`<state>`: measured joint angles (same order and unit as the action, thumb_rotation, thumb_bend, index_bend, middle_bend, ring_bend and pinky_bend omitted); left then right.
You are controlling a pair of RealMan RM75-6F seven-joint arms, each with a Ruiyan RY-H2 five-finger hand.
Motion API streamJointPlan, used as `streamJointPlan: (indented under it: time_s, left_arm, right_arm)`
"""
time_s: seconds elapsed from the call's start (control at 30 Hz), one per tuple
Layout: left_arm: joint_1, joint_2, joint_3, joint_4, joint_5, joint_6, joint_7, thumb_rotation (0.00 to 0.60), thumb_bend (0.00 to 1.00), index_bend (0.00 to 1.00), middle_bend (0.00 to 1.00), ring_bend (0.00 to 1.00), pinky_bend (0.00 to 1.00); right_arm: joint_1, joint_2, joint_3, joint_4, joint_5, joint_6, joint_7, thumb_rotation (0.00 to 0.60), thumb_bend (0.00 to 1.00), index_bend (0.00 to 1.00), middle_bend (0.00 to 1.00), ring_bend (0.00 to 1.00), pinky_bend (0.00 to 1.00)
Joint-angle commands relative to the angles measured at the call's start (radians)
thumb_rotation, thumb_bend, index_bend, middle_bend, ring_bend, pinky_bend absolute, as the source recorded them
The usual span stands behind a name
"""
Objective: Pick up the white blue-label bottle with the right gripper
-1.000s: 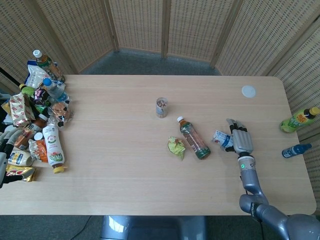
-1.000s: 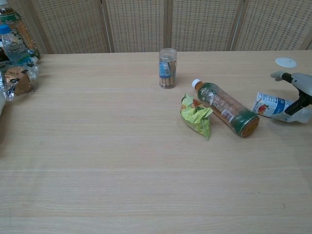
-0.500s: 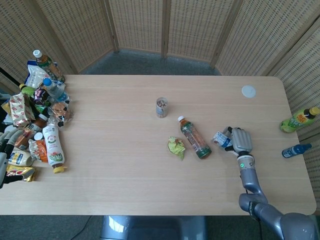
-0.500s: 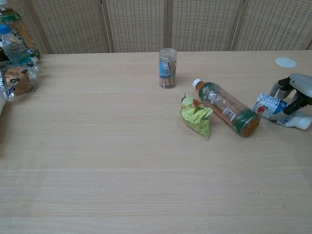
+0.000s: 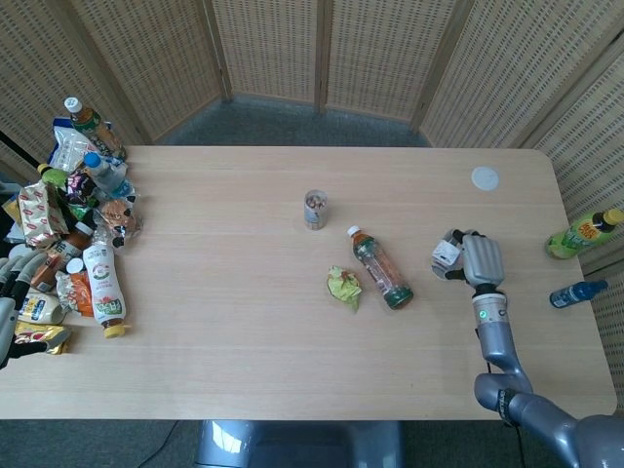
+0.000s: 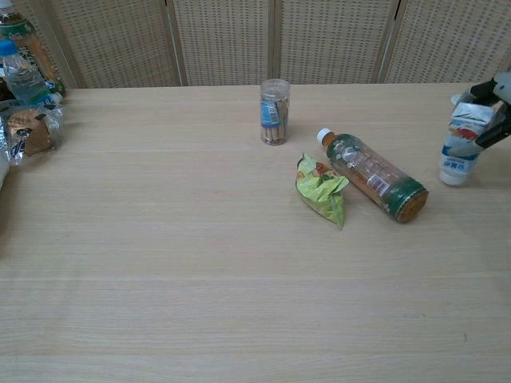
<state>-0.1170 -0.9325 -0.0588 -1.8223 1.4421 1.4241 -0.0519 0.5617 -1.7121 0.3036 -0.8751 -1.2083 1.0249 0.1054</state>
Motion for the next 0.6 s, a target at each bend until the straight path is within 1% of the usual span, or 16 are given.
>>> streamJointPlan:
  time_s: [0.03,0.17,0.6]
  left_arm:
    - [0.001,0.004,0.0,-0.002,0.006,0.004,-0.007,0.6,0.0,0.0,0.0,0.0,0.0]
    - [0.005,0.013,0.001,-0.008,0.02,0.016,-0.024,0.6,0.0,0.0,0.0,0.0,0.0]
    - [0.017,0.038,0.005,-0.02,0.057,0.047,-0.071,0.6,0.0,0.0,0.0,0.0,0.0]
  right_arm:
    - [-0.01,0.077,0.033,-0.129,0.01,0.053,-0.054,0.6,0.0,0.44,0.57,0.34,0.43]
    - [-0.02,0.143,0.054,-0.268,0.027,0.091,-0.122,0.6,0.0,0.45,0.58,0.34,0.44]
    - [-0.02,0.311,0.117,-0.654,0.046,0.195,-0.299,0.6,0.0,0.45,0.58,0.34,0.44]
